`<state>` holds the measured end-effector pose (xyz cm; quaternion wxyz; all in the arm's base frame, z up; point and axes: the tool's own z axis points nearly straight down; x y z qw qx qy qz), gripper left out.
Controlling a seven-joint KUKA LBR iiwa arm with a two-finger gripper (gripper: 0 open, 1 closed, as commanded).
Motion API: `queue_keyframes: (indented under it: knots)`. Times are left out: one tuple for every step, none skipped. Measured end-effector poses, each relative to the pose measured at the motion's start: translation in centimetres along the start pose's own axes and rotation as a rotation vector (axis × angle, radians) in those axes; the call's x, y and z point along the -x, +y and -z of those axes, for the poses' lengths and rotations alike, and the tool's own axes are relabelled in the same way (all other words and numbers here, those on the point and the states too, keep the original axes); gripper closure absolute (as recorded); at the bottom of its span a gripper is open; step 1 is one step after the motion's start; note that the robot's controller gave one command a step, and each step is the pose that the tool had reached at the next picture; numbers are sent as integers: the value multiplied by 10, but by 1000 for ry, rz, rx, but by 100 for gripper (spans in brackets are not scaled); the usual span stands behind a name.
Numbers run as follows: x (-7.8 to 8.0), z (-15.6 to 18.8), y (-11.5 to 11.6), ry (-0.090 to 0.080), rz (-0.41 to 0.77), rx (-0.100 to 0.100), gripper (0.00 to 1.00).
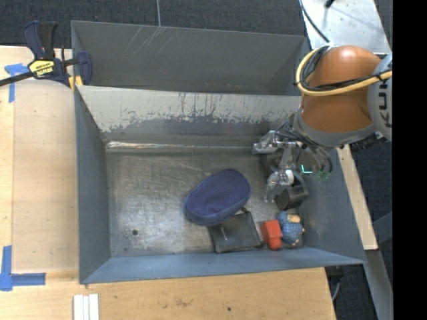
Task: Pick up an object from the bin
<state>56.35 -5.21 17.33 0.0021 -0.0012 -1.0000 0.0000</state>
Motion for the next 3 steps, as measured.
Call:
queue_keyframes:
  knots:
    - [-15,-100,61,-19,-106,-2,0]
    - [-14,-98,60,-20,-105,-2,100]
    - [5,42,116,-15,192,0,100]
